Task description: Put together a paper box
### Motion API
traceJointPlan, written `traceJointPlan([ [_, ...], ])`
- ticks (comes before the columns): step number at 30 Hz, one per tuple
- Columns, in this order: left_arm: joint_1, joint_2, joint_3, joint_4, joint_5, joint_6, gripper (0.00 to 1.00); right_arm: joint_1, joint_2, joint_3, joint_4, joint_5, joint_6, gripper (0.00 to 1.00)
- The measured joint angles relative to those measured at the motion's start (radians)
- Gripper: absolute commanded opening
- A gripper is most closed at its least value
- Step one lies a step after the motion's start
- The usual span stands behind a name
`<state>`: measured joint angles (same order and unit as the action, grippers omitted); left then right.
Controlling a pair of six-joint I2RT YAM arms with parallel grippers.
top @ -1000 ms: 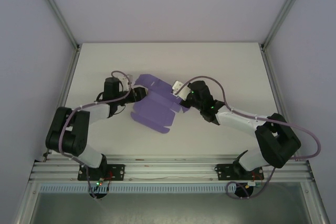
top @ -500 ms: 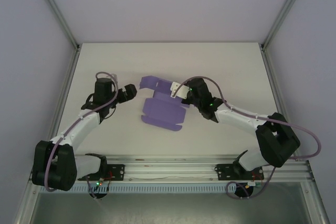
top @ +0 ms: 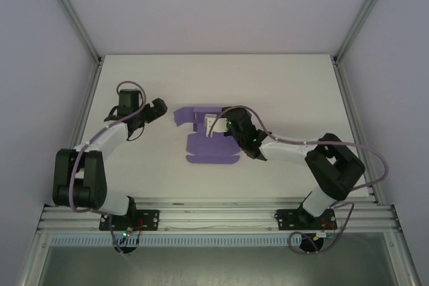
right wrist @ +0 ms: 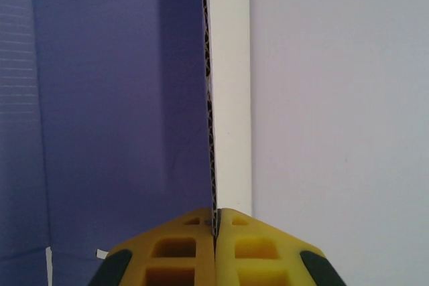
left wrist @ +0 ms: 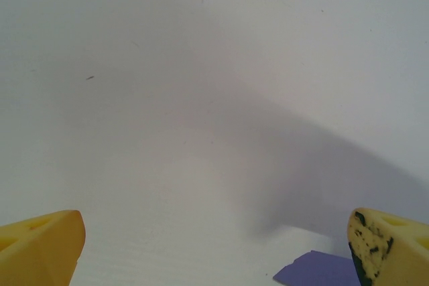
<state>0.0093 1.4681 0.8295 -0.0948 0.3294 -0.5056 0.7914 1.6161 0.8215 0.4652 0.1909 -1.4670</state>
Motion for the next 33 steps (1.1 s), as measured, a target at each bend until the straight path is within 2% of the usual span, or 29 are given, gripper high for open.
traceJointPlan([
  [11,-0.003,0.184,0.056,0.1,0.148,0.031,0.99,0.006,0.123,-0.011,0.219,0.032,-0.12,0.0],
  [18,-0.009,0.245,0.068,0.187,0.253,0.06,0.86,0.006,0.161,-0.013,0.265,0.055,-0.127,0.0],
  [27,-0.087,0.233,-0.024,0.306,0.345,0.115,0.68,0.006,0.161,-0.013,0.261,0.09,-0.104,0.0],
  [33,-0.127,0.209,-0.103,0.397,0.388,0.148,0.66,0.008,0.161,-0.014,0.254,0.09,-0.089,0.0],
])
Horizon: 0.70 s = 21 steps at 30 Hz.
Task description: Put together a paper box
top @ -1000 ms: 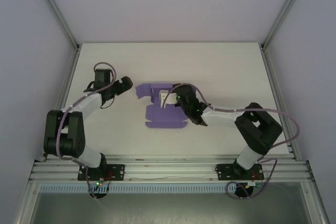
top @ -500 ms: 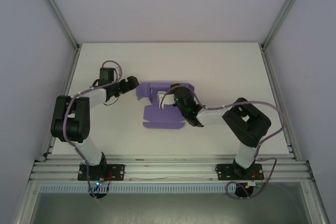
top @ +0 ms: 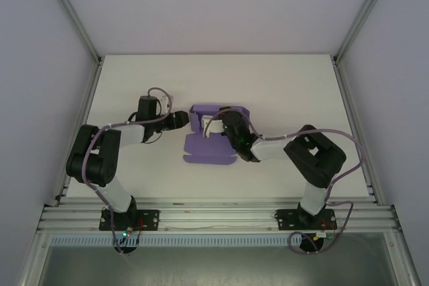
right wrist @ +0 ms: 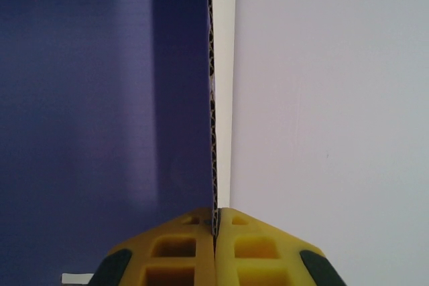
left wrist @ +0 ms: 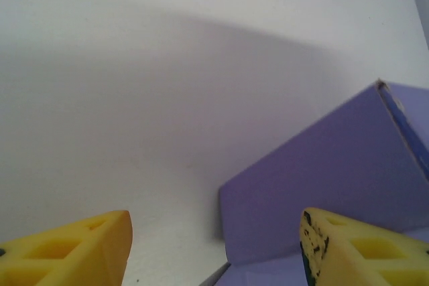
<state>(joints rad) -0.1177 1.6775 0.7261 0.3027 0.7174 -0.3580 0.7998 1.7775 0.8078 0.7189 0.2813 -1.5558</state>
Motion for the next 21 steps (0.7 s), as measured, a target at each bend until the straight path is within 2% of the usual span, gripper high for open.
traceJointPlan([
  [4,-0.017,0.0,-0.015,0.032,0.012,0.026,0.61,0.0,0.0,0.0,-0.004,0.0,0.005,0.0],
  [9,-0.061,0.0,-0.015,0.064,0.002,0.05,0.6,0.0,-0.001,0.0,-0.01,0.009,0.015,0.0],
  [16,-0.113,-0.021,-0.014,0.064,-0.098,0.097,0.58,0.0,-0.004,-0.004,-0.017,0.03,0.03,0.0],
  [21,-0.146,-0.032,-0.014,0.058,-0.129,0.124,0.55,0.0,-0.006,-0.006,-0.019,0.035,0.042,0.0],
])
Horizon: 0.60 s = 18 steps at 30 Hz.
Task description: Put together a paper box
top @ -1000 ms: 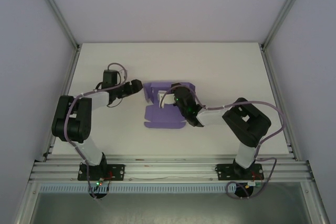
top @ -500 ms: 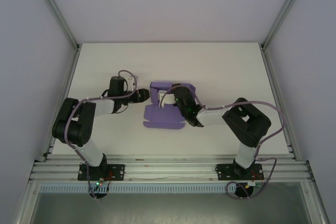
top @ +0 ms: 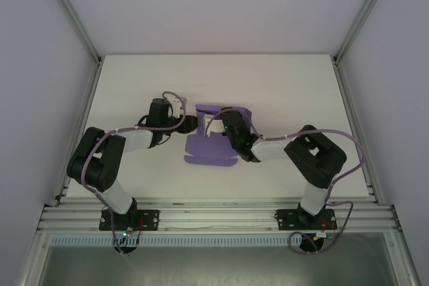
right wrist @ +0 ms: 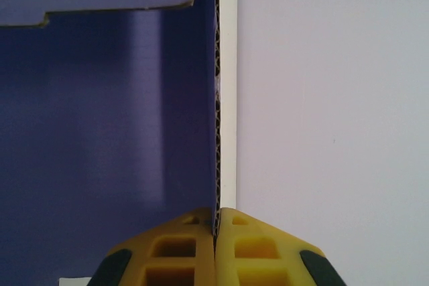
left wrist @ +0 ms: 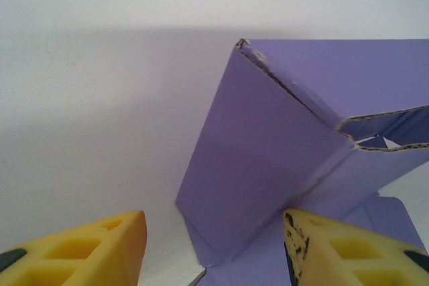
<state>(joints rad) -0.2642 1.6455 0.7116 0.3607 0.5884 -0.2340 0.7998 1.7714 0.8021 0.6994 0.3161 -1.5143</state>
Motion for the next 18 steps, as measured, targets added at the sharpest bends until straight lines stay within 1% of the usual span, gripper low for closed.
traceJointPlan([
  [8,-0.011,-0.024,-0.002,-0.025,-0.037,0.013,0.51,0.0,-0.002,-0.015,0.001,0.002,0.014,0.0],
  [12,-0.011,-0.028,-0.001,-0.027,-0.045,0.031,0.45,0.0,-0.004,-0.015,0.0,0.0,0.022,0.0],
  [15,-0.021,-0.027,0.008,-0.029,-0.051,0.044,0.39,0.0,-0.009,-0.015,-0.001,-0.002,0.03,0.0],
  [18,-0.042,-0.022,0.018,-0.025,-0.078,0.053,0.37,0.0,-0.014,-0.016,-0.004,-0.002,0.04,0.0],
])
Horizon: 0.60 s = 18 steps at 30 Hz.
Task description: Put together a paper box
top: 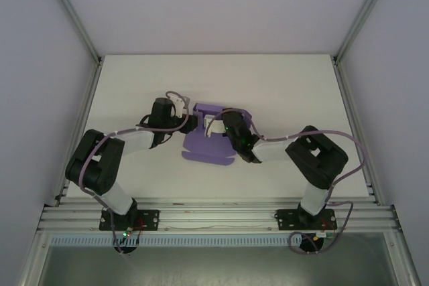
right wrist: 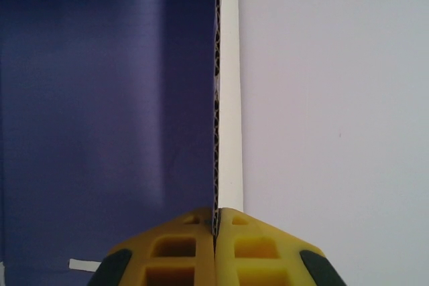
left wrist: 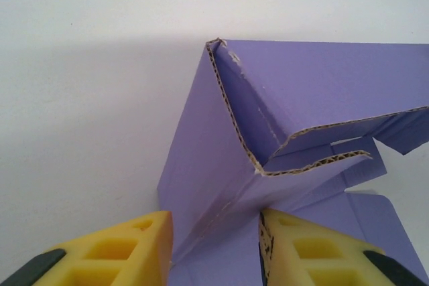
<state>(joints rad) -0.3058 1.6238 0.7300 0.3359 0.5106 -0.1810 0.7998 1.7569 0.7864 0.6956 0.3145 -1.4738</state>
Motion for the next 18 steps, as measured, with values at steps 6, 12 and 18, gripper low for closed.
traceJointPlan([
  [6,-0.055,0.038,0.008,0.047,-0.087,0.0,0.32,0.009,-0.005,-0.002,-0.009,0.001,0.025,0.0],
  [12,-0.092,0.072,0.016,0.104,-0.181,-0.004,0.28,0.01,-0.019,-0.002,-0.043,0.019,0.07,0.0],
  [18,-0.121,0.111,0.031,0.156,-0.26,-0.002,0.19,0.01,-0.029,0.0,-0.079,0.033,0.115,0.0],
])
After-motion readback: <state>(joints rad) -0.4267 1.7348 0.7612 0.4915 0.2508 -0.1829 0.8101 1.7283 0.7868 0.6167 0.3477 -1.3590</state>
